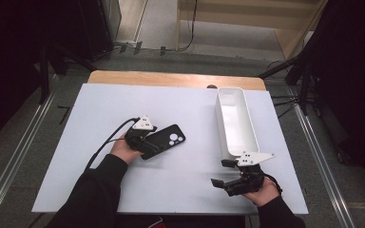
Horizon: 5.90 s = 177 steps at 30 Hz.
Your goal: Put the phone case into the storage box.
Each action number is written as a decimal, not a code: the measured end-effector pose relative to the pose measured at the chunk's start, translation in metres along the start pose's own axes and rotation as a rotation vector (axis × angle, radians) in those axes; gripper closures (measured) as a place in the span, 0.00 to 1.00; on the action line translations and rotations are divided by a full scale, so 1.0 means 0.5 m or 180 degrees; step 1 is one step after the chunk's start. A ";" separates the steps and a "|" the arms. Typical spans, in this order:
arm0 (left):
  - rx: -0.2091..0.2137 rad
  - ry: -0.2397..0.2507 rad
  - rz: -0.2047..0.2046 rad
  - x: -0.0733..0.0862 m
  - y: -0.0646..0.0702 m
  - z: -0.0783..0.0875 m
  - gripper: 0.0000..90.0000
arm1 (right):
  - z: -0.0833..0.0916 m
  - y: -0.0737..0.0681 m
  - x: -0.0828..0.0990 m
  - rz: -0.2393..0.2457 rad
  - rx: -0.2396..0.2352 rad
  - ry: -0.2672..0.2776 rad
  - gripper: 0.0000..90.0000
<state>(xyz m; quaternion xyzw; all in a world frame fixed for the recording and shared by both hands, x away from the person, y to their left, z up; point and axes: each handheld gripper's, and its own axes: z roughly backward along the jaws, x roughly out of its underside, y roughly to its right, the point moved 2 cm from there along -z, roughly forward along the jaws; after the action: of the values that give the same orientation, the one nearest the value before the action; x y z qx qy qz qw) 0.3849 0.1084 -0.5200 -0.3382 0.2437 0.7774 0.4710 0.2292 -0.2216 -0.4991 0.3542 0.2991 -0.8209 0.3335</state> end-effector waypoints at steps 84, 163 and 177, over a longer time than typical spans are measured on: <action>-0.0500 0.1000 0.0305 -0.056 0.064 0.079 0.16 | 0.008 -0.008 -0.008 -0.0120 0.0089 0.0141 0.15; -0.1256 0.1714 0.0871 0.018 0.188 0.084 0.16 | -0.075 -0.068 -0.180 -0.0483 0.0275 0.0518 0.17; -0.1275 0.1715 0.0843 0.020 0.199 0.073 0.16 | -0.102 -0.062 -0.220 -0.0535 0.0285 0.0535 0.17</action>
<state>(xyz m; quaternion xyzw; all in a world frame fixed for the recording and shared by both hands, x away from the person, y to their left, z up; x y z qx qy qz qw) 0.2814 0.0960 -0.4977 -0.5820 0.2436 0.7470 0.2095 0.2830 -0.1289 -0.4341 0.4100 0.3176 -0.8259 0.2211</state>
